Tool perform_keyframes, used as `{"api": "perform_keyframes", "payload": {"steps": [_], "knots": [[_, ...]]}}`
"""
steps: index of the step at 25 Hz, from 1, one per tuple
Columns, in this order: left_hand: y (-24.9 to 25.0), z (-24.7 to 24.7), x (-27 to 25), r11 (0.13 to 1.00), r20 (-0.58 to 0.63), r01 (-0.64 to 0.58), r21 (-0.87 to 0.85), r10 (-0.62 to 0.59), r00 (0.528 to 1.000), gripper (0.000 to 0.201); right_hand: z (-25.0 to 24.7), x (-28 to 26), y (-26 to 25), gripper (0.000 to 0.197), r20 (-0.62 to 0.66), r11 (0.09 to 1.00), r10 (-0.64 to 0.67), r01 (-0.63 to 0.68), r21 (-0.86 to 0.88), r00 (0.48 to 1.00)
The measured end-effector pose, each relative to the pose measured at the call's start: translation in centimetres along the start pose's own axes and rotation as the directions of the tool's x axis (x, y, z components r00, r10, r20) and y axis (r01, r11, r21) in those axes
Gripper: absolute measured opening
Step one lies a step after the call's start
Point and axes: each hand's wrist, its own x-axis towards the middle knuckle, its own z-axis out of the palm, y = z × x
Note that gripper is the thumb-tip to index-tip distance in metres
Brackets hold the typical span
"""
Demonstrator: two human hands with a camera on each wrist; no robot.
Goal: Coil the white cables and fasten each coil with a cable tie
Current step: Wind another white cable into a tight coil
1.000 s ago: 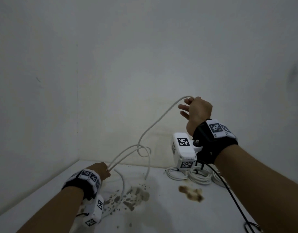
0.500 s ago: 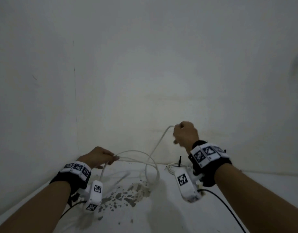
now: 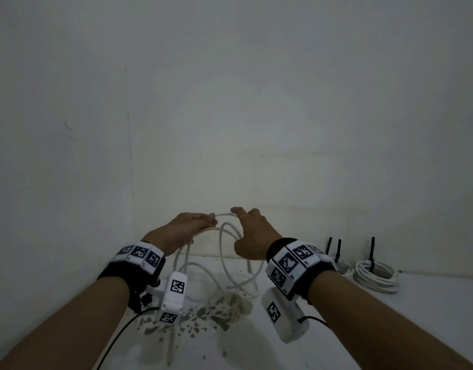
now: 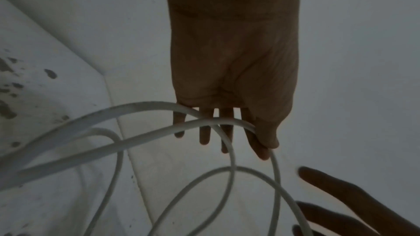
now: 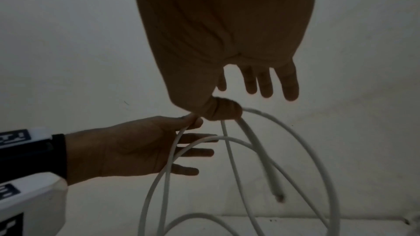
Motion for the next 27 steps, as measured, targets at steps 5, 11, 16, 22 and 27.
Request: {"api": "perform_keyframes", "payload": {"steps": [5, 11, 16, 22, 27], "knots": [[3.7, -0.2, -0.3, 0.969, -0.12, -0.225, 0.102, 0.237, 0.964, 0.03, 0.4, 1.2, -1.4, 0.074, -0.284, 0.966, 0.08, -0.004, 0.259, 0.955], [3.7, 0.2, -1.5, 0.978, -0.101, -0.206, 0.035, 0.209, 0.973, 0.034, -2.7, 2.1, -1.6, 0.024, -0.502, 0.966, 0.134, 0.001, 0.26, 0.854], [0.3, -0.3, -1.4, 0.997, -0.117, 0.0, 0.083, 0.01, 0.993, 0.043, -5.4, 3.0, -0.7, 0.029, -0.638, 0.877, 0.237, 0.12, 0.464, 0.732], [1.2, 1.0, -2.5, 0.988, -0.052, -0.04, 0.147, 0.048, 0.998, 0.047, -6.8, 2.5, 0.8, 0.037, -0.647, 0.776, 0.428, 0.111, 0.621, 0.631], [0.6, 0.4, -3.1, 0.983, -0.132, 0.012, 0.185, 0.013, 0.991, 0.063, -8.1, 1.4, 4.8, 0.05, -0.573, 0.703, 0.549, 0.034, 0.71, 0.608]]}}
